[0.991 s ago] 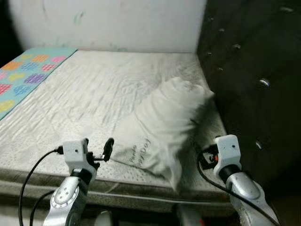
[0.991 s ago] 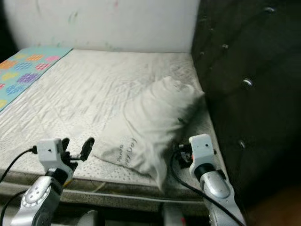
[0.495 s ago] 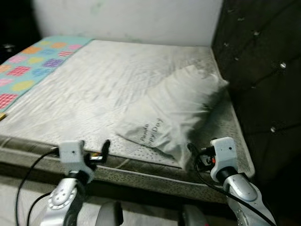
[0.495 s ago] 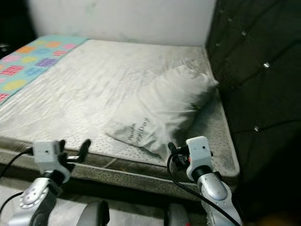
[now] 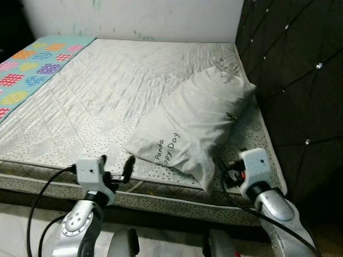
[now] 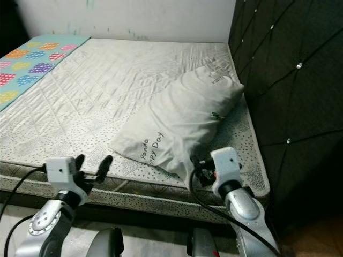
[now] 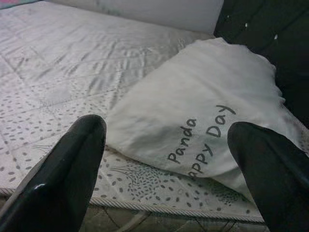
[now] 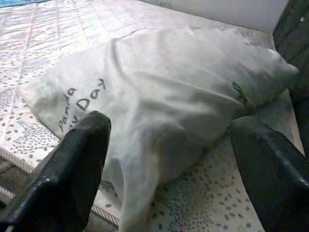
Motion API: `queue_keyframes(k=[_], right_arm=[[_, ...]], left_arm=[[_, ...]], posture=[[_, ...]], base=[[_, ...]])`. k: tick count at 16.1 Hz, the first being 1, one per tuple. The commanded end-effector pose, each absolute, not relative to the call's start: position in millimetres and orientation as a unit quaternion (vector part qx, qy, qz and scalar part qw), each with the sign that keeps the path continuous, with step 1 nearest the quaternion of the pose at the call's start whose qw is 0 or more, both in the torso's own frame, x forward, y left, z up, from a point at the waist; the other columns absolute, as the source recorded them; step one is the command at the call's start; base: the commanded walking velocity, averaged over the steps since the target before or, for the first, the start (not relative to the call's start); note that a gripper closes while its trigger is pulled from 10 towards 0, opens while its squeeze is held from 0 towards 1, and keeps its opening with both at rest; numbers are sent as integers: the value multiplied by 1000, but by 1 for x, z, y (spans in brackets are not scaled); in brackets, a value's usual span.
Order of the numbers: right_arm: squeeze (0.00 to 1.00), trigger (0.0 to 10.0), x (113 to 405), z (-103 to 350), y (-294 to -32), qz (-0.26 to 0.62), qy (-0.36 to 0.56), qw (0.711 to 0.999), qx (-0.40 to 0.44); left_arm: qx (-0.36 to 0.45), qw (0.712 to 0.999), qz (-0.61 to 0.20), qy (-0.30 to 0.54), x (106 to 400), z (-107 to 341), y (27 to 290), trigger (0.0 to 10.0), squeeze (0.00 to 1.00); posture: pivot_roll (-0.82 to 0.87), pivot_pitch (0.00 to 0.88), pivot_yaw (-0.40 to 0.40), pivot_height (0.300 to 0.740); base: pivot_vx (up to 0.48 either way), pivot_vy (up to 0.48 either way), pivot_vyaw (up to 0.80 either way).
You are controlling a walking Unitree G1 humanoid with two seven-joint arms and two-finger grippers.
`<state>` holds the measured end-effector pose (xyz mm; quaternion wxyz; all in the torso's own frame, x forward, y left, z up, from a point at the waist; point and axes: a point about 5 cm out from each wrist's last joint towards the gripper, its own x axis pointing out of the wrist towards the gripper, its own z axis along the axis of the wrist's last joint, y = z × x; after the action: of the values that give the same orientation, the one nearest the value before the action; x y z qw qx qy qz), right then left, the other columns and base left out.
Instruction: Clean up the room
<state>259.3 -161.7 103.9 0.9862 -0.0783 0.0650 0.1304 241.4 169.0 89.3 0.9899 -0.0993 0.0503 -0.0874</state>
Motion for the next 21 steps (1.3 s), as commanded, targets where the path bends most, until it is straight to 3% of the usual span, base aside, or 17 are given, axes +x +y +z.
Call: queue_keyframes(k=[1,10,21], right_arm=[[0,10000,260,104,-160,136,65,985,-80],[0,10000,261,102,-161,134,64,986,-81],[0,10000,259,98,-161,135,72,985,-85]], left_arm=[[-94,991,-89,37,241,95,172,10000,0],[-93,991,-92,39,241,93,172,10000,0],[-97,991,-80,46,239,91,174,10000,0]], posture=[[-156,0,18,621],[-156,0,19,621],[-150,0,14,616]], base=[[334,0,0],[347,0,0],[22,0,0]])
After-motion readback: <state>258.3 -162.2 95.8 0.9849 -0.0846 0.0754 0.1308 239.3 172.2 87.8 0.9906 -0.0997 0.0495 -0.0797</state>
